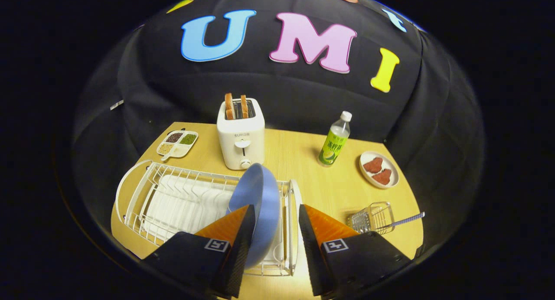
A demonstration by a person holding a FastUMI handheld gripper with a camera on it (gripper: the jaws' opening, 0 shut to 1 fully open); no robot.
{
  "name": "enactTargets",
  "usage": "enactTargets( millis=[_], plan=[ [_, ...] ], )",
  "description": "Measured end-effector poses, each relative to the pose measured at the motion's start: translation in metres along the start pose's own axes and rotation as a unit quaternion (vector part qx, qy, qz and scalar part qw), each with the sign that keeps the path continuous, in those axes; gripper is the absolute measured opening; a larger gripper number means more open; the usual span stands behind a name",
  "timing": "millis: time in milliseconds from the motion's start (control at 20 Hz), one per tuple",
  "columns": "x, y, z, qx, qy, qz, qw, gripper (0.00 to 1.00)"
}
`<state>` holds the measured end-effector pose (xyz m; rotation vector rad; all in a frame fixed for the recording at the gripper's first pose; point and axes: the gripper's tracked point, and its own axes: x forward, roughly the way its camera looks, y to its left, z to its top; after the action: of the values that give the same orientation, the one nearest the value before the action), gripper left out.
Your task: Take the plate from the dish rack, then take the spoon from the basket and place it into the plate.
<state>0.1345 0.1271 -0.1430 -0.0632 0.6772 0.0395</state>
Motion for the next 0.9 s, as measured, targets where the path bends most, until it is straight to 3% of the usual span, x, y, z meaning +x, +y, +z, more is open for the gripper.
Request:
enactTargets(
  millis=[200,350,650,900],
  plan=[
    [0.015,0.013,-0.012,0.064,0.052,0.019,0.996,0.36],
    [0.015,0.008,-0.007,0.077,0.047,0.002,0.996,0.29],
    [0.012,0.008,0.029,0.017,-0.015,-0.036,0.999,0.24],
    [0.002,0.004,0.062,-0.036,-0.078,-0.079,0.993,0.24]
  ],
)
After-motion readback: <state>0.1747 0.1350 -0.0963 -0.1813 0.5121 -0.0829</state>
